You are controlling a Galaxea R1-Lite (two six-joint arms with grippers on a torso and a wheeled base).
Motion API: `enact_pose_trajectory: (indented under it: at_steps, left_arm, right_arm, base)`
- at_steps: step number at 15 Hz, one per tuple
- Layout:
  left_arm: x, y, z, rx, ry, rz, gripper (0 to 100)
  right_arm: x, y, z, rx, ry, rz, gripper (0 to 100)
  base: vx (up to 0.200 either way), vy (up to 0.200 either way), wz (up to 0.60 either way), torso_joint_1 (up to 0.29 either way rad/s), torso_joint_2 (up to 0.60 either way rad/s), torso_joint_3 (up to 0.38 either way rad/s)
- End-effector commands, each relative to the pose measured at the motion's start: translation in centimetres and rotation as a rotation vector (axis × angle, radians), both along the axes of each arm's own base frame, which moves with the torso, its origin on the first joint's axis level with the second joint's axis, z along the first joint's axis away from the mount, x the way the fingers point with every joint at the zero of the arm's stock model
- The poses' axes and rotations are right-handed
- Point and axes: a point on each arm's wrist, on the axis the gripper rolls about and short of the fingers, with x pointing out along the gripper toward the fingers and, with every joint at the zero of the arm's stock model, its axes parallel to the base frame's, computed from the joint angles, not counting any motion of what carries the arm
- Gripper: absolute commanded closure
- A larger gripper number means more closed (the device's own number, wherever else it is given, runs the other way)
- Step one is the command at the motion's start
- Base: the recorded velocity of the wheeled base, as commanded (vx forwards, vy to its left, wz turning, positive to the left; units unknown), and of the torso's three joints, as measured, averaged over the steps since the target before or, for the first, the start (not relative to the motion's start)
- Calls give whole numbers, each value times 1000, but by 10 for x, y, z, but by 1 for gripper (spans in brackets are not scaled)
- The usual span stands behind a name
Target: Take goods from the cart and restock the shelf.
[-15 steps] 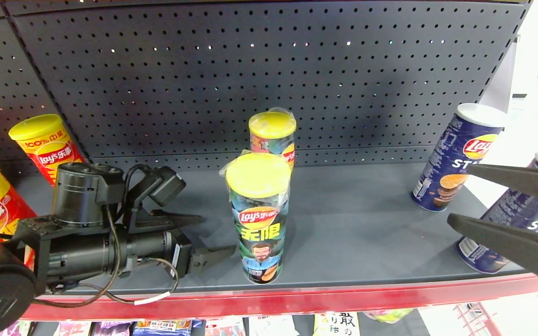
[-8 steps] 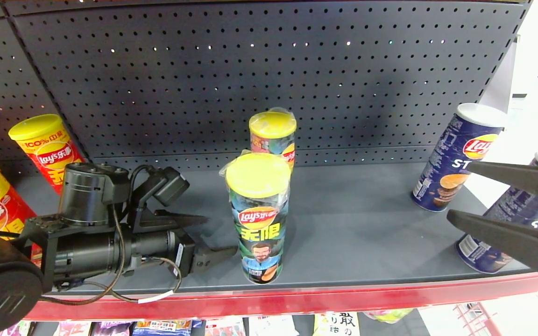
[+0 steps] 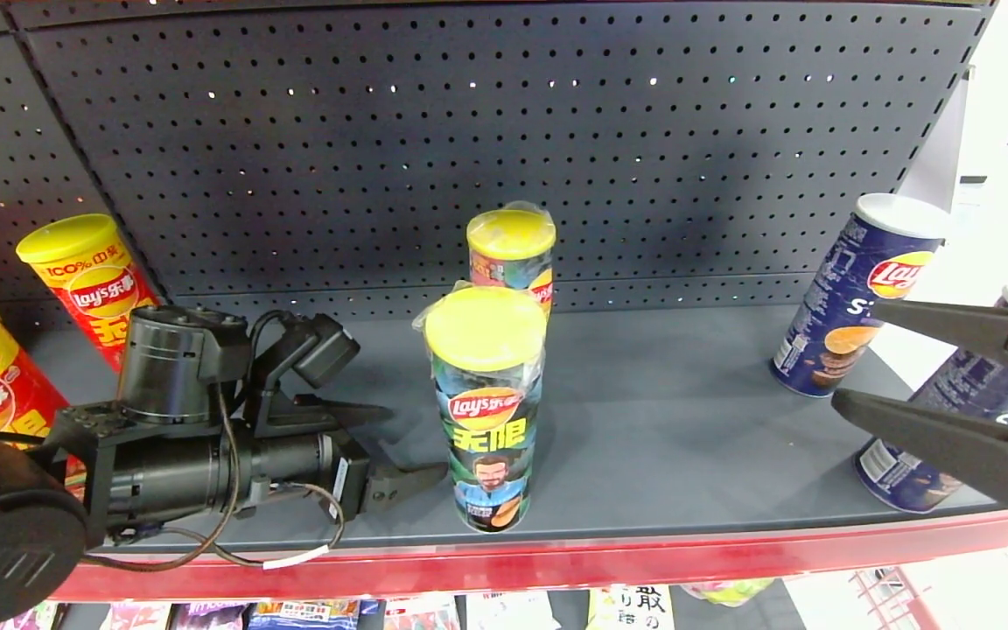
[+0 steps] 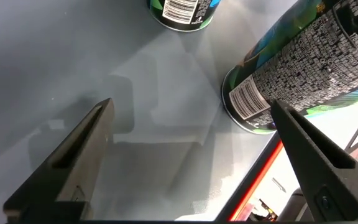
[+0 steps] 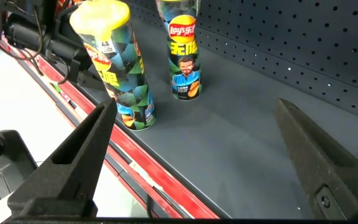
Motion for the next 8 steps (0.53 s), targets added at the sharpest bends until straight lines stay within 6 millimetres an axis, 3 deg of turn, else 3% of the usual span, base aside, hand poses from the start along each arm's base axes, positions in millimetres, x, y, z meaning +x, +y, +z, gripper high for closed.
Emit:
enact_pose_trajectory:
  at_steps: [1, 8]
  left_arm:
    - [0, -3, -2, 3, 5, -11, 0]
    - [0, -2, -2, 4, 8, -5, 0]
  right_arm:
    - [1, 1, 0, -1, 2, 1, 0]
    - [1, 1, 0, -2, 3, 1, 0]
  base:
    - [0, 0, 0, 0, 0, 0]
    - [0, 0, 0, 0, 0, 0]
